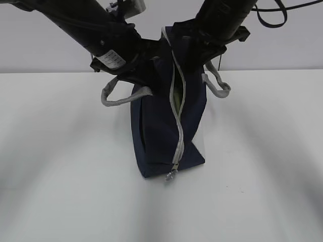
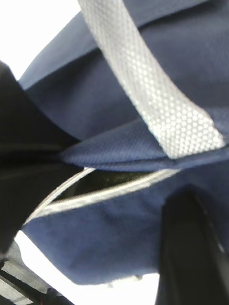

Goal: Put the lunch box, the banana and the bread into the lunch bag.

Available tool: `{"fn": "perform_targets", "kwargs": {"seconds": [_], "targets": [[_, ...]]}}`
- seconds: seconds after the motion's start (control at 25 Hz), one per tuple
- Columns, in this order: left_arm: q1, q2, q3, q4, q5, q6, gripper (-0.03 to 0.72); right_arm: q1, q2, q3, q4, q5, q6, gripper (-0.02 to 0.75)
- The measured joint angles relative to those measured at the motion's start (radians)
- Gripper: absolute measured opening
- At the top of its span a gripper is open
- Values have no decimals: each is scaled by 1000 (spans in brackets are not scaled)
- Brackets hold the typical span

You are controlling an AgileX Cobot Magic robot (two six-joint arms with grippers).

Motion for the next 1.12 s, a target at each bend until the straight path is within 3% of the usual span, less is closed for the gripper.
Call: {"fn": "perform_targets", "kwargs": {"seconds": [0.32,0.64,1.12], "targets": [[0,-65,0,14,1,0,-3,0,-63,9,0,15,21,-13],[0,-64,0,24,21,0,-3,0,-89,161,0,7,27,-13],[0,-22,0,52,-6,-1,-3,0,-55,168,-57,1,27,-13]]}}
